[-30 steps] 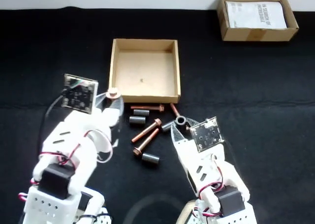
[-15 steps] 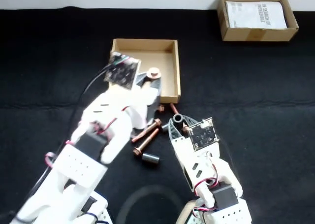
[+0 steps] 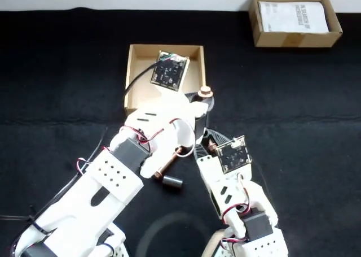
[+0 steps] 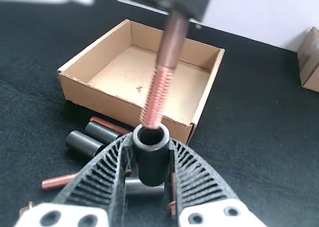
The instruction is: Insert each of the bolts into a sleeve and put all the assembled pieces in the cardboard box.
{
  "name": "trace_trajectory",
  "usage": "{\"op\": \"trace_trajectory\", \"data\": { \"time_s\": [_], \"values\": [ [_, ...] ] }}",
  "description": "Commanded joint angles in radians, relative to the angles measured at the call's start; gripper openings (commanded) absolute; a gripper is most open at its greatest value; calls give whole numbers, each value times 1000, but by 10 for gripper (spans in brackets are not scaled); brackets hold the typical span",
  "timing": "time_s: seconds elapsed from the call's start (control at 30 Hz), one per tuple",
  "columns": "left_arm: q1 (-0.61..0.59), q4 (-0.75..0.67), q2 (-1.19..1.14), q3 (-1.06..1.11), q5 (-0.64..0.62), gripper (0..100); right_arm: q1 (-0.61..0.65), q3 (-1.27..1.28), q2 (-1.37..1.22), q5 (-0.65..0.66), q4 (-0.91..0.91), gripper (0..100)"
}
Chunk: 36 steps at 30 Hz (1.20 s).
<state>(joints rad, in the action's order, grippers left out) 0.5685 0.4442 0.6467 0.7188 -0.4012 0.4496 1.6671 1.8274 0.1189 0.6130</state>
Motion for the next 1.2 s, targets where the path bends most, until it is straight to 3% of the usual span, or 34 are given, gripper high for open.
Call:
{"op": "trace_trajectory", "data": {
  "time_s": [0.0,0.6,1.17],
  "values": [
    [16,-26,4,-33,-3,8,-31,4,2,2,-22,7],
    [90,-83,5,8,-5,8,-33,21,2,0,-21,7],
    [87,-110,4,-5,6,8,-35,21,2,0,-19,7]
  ]
}}
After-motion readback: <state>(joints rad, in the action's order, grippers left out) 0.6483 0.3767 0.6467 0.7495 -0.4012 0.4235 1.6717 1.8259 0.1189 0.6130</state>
